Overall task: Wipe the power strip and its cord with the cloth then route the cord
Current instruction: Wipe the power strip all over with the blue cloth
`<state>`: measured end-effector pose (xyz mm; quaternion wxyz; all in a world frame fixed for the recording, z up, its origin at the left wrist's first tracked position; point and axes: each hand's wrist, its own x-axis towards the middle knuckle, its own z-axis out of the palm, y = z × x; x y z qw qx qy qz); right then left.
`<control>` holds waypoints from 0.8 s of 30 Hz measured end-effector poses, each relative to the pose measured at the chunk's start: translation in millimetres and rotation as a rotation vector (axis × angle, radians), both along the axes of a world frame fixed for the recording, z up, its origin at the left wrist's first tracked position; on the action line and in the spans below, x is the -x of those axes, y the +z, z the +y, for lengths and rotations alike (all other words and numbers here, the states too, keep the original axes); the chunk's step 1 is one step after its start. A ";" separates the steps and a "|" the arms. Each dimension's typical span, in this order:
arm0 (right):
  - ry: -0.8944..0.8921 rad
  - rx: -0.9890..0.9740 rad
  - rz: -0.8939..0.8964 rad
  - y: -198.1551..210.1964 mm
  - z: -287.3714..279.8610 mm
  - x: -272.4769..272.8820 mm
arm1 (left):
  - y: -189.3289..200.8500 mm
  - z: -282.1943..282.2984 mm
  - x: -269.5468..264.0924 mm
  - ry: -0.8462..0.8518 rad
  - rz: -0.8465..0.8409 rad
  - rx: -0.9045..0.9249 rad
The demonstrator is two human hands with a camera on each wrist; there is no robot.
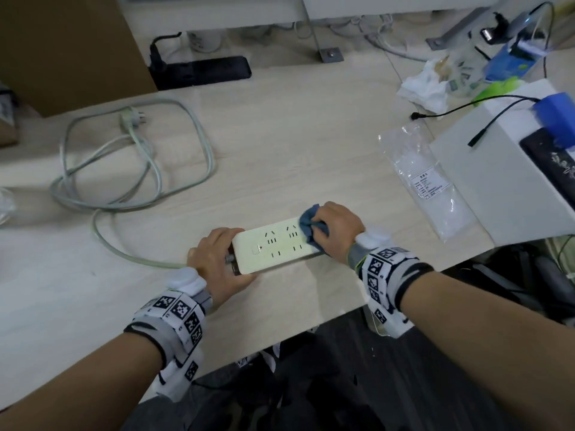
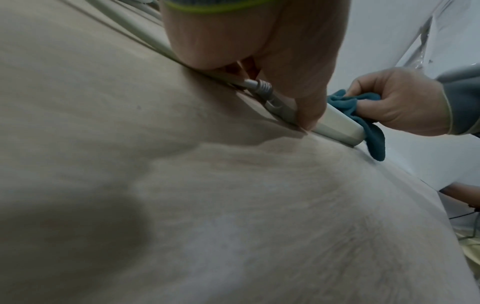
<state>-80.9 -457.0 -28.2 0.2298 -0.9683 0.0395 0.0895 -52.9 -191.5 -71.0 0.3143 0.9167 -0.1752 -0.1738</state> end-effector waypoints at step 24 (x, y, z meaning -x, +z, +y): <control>0.210 -0.239 -0.205 35.1 93.1 -10.7 | 44.6 17.9 -26.8 -0.031 0.392 0.083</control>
